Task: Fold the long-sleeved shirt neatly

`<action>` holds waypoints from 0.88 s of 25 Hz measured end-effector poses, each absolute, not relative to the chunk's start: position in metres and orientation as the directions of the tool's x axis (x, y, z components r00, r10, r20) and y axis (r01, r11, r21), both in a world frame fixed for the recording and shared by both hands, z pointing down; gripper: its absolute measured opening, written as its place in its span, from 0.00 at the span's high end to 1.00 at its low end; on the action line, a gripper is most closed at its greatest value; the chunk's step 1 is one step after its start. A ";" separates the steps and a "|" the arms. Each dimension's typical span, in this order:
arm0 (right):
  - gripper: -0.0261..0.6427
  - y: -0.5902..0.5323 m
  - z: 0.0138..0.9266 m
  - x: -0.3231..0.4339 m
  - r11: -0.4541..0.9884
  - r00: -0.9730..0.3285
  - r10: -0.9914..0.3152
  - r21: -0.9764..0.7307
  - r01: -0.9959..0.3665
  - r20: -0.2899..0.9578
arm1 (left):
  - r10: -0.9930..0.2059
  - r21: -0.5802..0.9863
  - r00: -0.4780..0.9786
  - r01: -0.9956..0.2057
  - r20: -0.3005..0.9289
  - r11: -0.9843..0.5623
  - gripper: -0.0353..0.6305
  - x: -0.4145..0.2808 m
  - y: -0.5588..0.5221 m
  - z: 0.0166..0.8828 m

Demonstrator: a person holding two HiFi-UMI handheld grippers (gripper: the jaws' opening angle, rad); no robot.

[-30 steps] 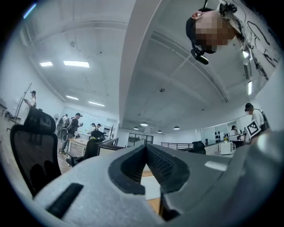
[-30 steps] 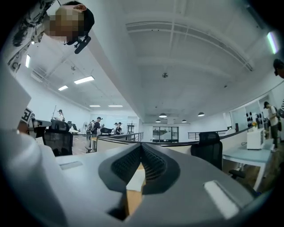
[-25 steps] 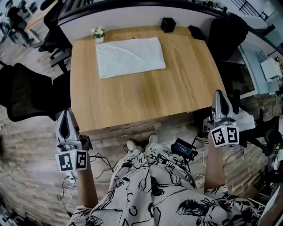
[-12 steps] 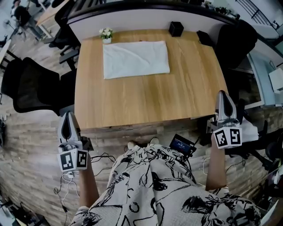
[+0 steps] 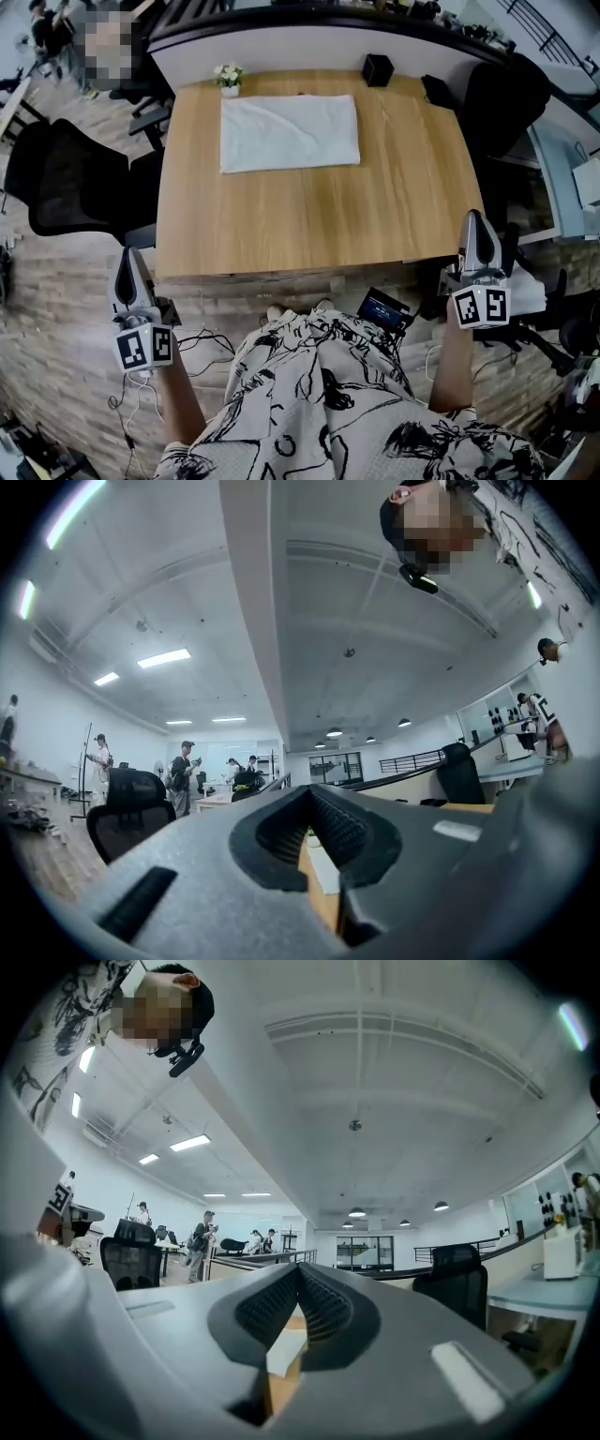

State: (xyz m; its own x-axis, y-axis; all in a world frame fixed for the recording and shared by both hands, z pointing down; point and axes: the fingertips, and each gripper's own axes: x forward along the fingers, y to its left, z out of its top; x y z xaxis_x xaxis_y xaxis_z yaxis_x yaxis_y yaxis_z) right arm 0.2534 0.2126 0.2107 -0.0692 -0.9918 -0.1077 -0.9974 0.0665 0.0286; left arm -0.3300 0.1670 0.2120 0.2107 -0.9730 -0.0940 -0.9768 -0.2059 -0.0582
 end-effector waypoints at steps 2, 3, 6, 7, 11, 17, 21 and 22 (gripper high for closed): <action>0.95 0.214 0.214 0.256 0.057 -0.060 -0.993 0.023 -0.998 -0.103 | -0.975 -0.057 0.204 -0.978 -0.090 -0.200 0.94 -0.332 0.167 0.215; 0.95 0.215 0.215 0.257 0.055 -0.057 -0.993 0.021 -0.998 -0.101 | -0.975 -0.057 0.203 -0.979 -0.089 -0.198 0.94 -0.333 0.167 0.215; 0.95 0.219 0.218 0.259 0.049 -0.051 -0.994 0.016 -0.999 -0.101 | -0.973 -0.063 0.208 -0.977 -0.096 -0.203 0.94 -0.332 0.170 0.215; 0.95 0.220 0.219 0.260 0.046 -0.047 -0.994 0.013 -0.999 -0.102 | -0.972 -0.064 0.213 -0.976 -0.100 -0.207 0.94 -0.332 0.171 0.215; 0.95 0.224 0.222 0.259 0.043 -0.042 -0.993 -0.003 -0.999 -0.112 | -0.969 -0.056 0.218 -0.975 -0.113 -0.213 0.94 -0.332 0.176 0.217; 0.95 0.221 0.224 0.252 0.058 -0.053 -0.993 -0.040 -0.998 -0.110 | -0.970 -0.054 0.215 -0.976 -0.113 -0.210 0.94 -0.328 0.178 0.220; 0.95 0.221 0.222 0.247 0.070 -0.066 -0.992 -0.028 -0.997 -0.112 | -0.969 -0.059 0.222 -0.975 -0.113 -0.216 0.94 -0.323 0.180 0.219; 0.95 0.221 0.222 0.245 0.073 -0.070 -0.991 -0.027 -0.997 -0.111 | -0.968 -0.059 0.224 -0.974 -0.112 -0.218 0.94 -0.322 0.181 0.219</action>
State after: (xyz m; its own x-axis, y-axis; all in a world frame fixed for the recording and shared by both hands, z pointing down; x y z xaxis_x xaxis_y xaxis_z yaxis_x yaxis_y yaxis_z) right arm 0.2455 0.2215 0.2222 -0.0698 -0.9914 -0.1111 -0.9969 0.0733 -0.0272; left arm -0.3219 0.1807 0.2187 0.2235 -0.9683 -0.1119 -0.9741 -0.2181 -0.0591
